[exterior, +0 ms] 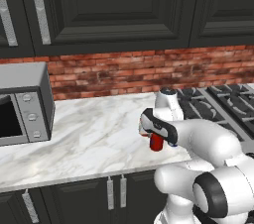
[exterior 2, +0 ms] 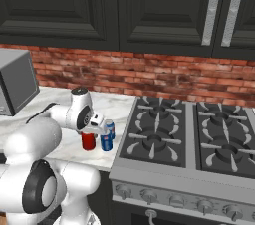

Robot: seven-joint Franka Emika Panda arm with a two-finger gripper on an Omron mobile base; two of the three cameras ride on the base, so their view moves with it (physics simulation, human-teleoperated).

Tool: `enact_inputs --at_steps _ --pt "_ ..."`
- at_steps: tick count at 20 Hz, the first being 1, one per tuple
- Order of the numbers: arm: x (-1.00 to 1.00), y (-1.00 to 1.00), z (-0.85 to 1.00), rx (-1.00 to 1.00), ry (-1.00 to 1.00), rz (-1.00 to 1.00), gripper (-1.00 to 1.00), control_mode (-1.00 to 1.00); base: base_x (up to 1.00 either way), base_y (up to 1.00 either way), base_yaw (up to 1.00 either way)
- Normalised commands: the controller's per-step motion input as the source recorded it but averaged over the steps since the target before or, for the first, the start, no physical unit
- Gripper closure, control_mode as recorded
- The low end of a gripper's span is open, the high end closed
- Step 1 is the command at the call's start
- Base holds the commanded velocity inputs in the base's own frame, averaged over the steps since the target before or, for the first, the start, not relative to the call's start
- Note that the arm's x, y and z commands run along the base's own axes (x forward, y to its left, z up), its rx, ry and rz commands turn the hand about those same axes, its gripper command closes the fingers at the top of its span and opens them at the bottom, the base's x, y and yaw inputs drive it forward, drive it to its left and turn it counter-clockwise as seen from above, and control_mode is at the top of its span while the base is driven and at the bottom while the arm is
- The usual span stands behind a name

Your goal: Four empty soda cans are scattered around the kitchen. Gather all the cans and cluster them next to the stove for recycling.

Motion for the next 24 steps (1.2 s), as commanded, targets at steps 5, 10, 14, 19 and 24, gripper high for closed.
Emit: enact_inputs --at_steps 5,10,14,19,24 --pt "0.06 0.07 -0.31 0.0 0.0 0.0 1.0 -1.0 0.0 0.0 0.0" --pt "0.01 0.03 -0.29 0.0 0.0 0.0 1.0 -1.0 0.0 0.0 0.0" --pt "0.0 0.03 -0.3 0.0 0.0 0.0 -1.0 -1.0 0.0 0.0 0.0" --pt "-0.05 0.01 -0.15 0.0 0.0 0.0 -1.0 -1.0 0.0 0.0 0.0" --pt "-0.26 0.0 0.0 0.0 0.0 0.0 -1.0 -1.0 0.0 0.0 0.0"
